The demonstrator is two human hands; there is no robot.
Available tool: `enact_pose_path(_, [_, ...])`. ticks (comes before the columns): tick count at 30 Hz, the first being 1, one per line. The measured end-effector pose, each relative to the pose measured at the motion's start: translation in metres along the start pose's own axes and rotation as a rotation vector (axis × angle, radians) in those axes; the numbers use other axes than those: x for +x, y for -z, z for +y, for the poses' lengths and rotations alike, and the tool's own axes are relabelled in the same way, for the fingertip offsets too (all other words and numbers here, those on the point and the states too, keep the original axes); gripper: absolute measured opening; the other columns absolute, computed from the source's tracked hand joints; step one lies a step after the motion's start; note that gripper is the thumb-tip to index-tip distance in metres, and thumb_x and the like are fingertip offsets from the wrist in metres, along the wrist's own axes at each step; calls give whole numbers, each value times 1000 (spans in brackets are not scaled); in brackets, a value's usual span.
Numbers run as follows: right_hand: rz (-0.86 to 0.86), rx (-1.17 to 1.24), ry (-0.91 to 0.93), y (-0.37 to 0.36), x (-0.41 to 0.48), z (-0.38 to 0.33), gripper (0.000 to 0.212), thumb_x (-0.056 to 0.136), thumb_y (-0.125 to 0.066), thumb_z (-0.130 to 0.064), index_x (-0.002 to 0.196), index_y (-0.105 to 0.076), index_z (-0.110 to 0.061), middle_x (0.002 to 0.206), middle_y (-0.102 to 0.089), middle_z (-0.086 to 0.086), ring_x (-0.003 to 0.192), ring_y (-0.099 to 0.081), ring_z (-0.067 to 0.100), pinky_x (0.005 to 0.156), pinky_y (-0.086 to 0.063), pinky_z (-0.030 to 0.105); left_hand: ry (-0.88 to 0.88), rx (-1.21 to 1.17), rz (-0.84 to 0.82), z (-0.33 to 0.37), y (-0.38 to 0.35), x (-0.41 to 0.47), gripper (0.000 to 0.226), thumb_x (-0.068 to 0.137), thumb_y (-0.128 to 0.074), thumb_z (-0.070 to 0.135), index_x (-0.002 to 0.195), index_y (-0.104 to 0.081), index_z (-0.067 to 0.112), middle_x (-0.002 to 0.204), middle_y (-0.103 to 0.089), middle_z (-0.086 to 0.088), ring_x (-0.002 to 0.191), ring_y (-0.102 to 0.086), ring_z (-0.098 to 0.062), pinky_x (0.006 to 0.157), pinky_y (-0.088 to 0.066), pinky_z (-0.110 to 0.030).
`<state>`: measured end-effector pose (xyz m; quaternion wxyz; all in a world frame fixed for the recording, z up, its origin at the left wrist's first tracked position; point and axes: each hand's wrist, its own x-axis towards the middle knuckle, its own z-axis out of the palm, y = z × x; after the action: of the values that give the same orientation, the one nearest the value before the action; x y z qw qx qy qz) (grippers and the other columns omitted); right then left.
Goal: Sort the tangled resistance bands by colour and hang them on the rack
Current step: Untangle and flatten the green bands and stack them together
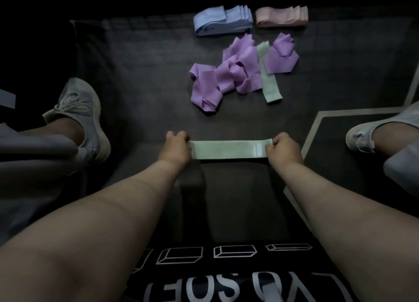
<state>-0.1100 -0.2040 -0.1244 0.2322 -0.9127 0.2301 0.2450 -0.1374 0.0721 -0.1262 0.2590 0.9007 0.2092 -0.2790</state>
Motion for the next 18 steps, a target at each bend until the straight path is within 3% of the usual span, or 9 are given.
enact_pose_path(6, [33,-125,31,-7,1,9,36,91,-64,-28,121,-52,-12,128,-49,15,117,-52,36,97,-48,45,-48,126,-21,-2,-10,2,35,94,-61,21,127,-54,13,133,-35,-14,107,-56,-39,92,-47,-40])
enact_pose_path(9, [109,-391,270,-10,-4,11,59,81,-70,-38,132,-48,-17,135,-39,13,124,-40,34,105,-38,44,-69,357,58,1,-12,0,44,89,-65,35,128,-51,18,133,-38,-12,116,-49,-35,92,-44,-41])
enact_pose_path(11, [63,-543,454,-14,-5,10,80,76,-76,-42,144,-40,-20,145,-33,9,132,-34,31,110,-30,42,-170,550,144,1,-15,1,62,82,-69,47,135,-45,24,141,-35,-11,123,-42,-34,96,-39,-41])
enact_pose_path(13, [-30,-638,517,-20,-1,7,97,75,-79,-42,155,-27,-21,155,-26,6,143,-26,28,116,-24,42,-269,641,113,-2,-20,5,78,77,-73,51,143,-37,30,150,-29,-7,130,-36,-32,102,-36,-43])
enact_pose_path(15, [-84,-704,523,-26,4,4,101,79,-79,-38,158,-18,-20,158,-26,4,146,-23,26,118,-21,42,-295,662,58,-5,-26,11,78,81,-71,44,147,-33,31,150,-32,-3,131,-37,-29,103,-37,-43])
enact_pose_path(18, [-79,-773,535,-32,9,2,82,86,-72,-26,154,-26,-20,151,-36,3,141,-33,25,115,-27,44,-266,630,58,-9,-31,16,61,89,-65,31,143,-38,27,139,-42,-4,125,-42,-29,97,-40,-42])
